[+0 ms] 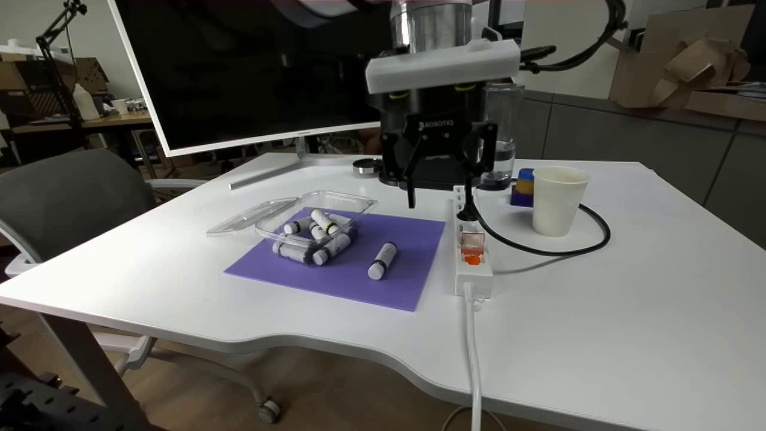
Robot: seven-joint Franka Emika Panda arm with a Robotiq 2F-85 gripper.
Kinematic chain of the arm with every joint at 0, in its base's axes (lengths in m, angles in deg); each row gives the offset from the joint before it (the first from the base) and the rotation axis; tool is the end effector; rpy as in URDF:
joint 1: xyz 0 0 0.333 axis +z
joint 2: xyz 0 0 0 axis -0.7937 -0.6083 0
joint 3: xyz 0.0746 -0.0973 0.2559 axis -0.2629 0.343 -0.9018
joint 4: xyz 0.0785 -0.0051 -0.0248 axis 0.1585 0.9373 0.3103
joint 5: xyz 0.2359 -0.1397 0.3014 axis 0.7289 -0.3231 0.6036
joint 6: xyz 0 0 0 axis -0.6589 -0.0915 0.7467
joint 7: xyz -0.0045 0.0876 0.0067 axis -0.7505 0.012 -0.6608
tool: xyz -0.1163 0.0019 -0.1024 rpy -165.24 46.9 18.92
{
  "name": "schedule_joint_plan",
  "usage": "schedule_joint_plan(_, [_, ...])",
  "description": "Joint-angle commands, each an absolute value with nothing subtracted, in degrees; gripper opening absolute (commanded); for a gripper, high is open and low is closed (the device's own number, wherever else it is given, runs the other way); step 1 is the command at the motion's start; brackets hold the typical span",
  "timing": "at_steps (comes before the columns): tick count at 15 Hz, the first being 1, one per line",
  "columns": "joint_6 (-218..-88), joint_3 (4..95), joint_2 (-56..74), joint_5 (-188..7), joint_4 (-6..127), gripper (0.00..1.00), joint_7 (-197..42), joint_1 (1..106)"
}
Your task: Press the on/off button
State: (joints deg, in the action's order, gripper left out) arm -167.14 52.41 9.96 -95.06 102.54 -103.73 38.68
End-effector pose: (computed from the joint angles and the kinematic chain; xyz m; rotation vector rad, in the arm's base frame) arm 0.4760 -0.1821 0.1221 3.0525 0.2014 -0.0879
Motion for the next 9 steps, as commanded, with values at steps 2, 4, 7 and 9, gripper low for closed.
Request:
schedule_joint_plan(2, [-164.6,52.9,14.1,-92.9,104.7,1.0,-99.8,40.0])
schedule_joint_plan(4, [-163.8,53.0,14.6,-92.2,104.7,1.0,-99.3,40.2])
schedule_joint_plan(7, [-163.5,53.3,14.9,-91.9,104.9,1.0,-98.6,40.3])
schedule_joint_plan(9, [-161.1,53.5,14.2,-91.9,104.1,1.0,-98.7,40.2])
